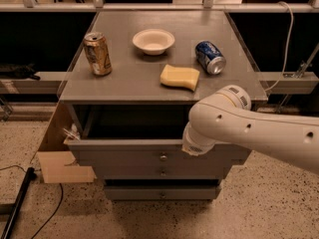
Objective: Open top drawer
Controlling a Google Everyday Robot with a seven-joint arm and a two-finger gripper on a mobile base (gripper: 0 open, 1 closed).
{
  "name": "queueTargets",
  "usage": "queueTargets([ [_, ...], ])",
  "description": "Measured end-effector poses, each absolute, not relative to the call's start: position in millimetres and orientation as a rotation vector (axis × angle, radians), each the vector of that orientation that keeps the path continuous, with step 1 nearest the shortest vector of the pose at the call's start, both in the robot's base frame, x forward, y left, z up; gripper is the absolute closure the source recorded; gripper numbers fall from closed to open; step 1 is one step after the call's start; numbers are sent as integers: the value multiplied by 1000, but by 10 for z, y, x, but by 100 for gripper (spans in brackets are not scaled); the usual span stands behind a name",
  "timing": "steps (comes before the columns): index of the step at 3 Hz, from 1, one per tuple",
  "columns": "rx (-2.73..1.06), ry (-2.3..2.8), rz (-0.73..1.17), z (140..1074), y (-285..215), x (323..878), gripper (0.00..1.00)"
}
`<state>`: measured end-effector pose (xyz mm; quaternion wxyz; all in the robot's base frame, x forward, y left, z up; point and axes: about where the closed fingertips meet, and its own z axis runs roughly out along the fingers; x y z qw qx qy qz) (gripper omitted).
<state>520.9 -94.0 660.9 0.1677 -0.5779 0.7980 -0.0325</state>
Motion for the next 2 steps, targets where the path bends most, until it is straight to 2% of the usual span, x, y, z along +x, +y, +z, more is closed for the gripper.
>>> queueTargets([
  [1,-1644,2270,-93,6613,-940,5209,83],
  [2,-1644,2270,-93,6613,-940,5209,54],
])
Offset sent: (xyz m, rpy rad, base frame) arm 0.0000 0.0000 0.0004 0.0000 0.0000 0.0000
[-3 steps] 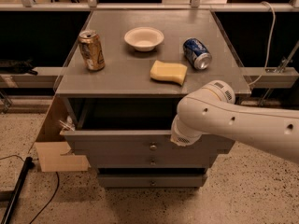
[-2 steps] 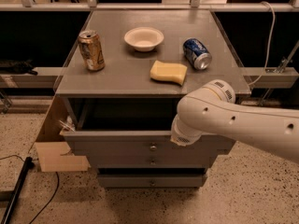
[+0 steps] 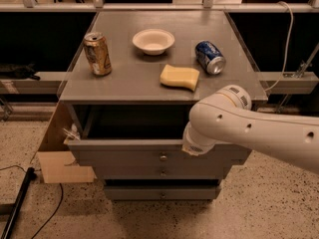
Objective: Open top drawer
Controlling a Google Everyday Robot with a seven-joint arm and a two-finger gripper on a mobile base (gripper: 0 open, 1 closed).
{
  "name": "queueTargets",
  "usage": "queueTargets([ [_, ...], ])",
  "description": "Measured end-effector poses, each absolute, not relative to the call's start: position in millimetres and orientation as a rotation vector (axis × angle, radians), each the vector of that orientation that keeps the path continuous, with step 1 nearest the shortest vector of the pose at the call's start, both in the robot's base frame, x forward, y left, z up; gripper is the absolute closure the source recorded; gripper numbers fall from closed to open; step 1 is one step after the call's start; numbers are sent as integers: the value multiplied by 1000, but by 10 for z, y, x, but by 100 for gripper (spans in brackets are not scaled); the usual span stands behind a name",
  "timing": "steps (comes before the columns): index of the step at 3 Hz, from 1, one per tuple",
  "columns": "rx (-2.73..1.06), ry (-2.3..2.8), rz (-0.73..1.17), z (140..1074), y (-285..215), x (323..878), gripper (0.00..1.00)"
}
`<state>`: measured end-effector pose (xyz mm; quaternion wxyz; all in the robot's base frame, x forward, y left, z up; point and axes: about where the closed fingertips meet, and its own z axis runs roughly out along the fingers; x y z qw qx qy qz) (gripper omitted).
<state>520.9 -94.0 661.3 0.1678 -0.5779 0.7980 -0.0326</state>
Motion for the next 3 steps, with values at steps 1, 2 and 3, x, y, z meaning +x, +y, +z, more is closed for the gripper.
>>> queueTargets([
  [1,-1644,2270,-93,6613,-940,5209,30],
  [2,-1644,2270,-93,6613,-940,5209,7],
  [3,-1644,2270,-93,6613,-940,5208,74],
])
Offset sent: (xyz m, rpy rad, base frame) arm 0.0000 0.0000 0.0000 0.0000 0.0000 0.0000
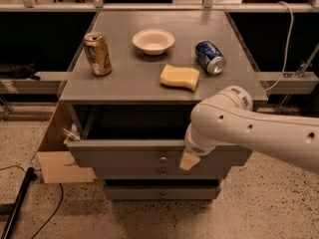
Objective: Open top drawer
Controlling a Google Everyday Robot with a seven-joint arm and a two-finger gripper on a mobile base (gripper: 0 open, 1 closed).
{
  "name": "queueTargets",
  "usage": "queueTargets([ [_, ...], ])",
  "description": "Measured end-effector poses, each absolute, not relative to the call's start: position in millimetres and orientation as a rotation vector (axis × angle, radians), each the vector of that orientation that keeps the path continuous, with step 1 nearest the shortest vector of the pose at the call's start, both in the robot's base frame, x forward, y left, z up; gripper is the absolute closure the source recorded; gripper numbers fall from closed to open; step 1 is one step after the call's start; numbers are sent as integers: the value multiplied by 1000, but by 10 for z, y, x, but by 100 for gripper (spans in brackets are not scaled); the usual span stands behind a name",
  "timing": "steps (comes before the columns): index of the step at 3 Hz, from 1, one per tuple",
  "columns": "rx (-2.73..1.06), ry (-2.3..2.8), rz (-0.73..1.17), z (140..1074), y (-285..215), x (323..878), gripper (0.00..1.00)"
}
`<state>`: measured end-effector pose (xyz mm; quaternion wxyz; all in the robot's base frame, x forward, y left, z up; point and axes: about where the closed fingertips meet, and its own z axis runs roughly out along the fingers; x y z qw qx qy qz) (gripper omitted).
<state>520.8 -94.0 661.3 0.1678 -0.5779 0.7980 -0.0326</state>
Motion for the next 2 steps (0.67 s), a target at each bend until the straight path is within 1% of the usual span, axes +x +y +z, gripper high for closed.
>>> queueTargets([
  [1,-1644,2270,-93,6613,-940,5208,92],
  [2,-1646,2274,-88,6581,-961,5107,100],
])
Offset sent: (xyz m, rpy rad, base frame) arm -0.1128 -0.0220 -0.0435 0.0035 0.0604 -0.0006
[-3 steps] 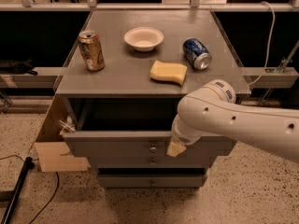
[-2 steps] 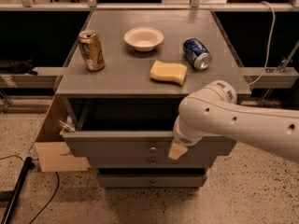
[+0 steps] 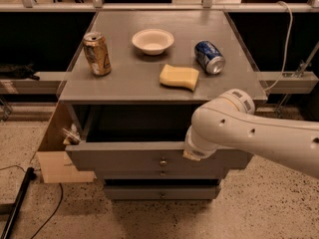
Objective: Open top drawer
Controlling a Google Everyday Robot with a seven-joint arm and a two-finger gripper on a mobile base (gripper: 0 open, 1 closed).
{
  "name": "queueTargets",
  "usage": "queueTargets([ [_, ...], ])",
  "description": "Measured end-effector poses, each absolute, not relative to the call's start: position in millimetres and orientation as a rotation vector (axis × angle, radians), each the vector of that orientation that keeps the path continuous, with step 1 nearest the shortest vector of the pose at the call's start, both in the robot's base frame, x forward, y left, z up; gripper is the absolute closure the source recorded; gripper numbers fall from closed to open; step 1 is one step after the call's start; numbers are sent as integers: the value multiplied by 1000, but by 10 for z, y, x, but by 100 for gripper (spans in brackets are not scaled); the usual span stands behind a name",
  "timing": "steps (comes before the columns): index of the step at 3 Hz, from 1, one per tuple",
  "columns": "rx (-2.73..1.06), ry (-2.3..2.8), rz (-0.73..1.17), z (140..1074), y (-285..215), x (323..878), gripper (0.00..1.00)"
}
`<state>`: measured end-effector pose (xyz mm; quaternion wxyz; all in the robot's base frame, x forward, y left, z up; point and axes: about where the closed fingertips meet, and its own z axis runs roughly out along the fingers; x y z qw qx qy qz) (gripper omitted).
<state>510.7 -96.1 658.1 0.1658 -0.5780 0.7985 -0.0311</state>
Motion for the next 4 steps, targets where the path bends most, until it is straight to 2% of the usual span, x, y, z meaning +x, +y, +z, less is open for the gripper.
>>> queueTargets([
  [3,-1636,2287,-77,6570,-999,4925,100],
  [4,-1636,2287,-77,6572,-999,4925,90],
])
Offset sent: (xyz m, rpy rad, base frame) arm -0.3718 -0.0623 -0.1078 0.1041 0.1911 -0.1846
